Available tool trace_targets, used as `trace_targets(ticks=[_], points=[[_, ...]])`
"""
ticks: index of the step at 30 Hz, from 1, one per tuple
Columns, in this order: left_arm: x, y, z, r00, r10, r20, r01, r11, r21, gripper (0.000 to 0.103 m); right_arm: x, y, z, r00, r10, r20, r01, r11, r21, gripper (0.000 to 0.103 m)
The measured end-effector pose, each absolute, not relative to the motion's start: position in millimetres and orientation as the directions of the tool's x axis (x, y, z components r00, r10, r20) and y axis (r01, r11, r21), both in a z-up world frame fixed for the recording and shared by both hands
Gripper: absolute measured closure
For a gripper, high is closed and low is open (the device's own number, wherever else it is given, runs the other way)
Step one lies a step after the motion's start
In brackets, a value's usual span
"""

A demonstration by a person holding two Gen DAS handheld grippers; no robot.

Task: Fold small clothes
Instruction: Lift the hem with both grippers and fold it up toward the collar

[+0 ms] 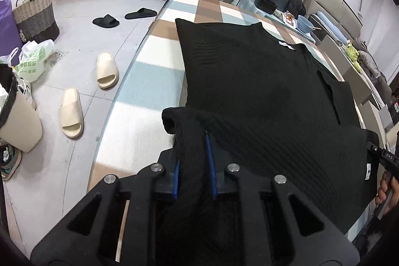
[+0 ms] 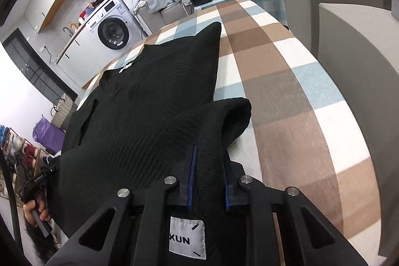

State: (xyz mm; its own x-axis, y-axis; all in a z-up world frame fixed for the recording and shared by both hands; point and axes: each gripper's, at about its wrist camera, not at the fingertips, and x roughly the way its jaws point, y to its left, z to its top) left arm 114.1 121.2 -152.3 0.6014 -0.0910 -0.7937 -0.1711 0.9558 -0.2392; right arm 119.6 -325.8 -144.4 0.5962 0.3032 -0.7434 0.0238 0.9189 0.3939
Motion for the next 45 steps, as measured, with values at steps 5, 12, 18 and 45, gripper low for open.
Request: trace_targets(ticks=[5, 12, 18, 45], points=[[87.1, 126.8, -151.0, 0.611, -0.13, -0.781, -0.186, 0.935, -0.301, 0.089, 96.8, -331.3, -143.0, 0.592, 0.305, -0.746, 0.02, 0.92, 0.392, 0.087], [62.7, 127.8, -144.3, 0.622, -0.103, -0.776, -0.214, 0.931, -0.295, 0.083, 82.8, -338.9, -137.2, 0.625, 0.294, -0.723, 0.024, 0.919, 0.394, 0.083], [27.1, 125.6, -132.8, 0.634, -0.058, -0.771, -0.221, 0.942, -0.253, 0.076, 51.1, -348.2, -128.8, 0.676, 0.292, -0.677, 0.007, 0.916, 0.402, 0.073], [58.1, 134.6, -114.7, 0.677, 0.006, -0.736, -0.251, 0.942, -0.224, 0.099, 102.0, -339.4, -119.8, 0.729, 0.16, -0.666, 0.117, 0.929, 0.351, 0.099]])
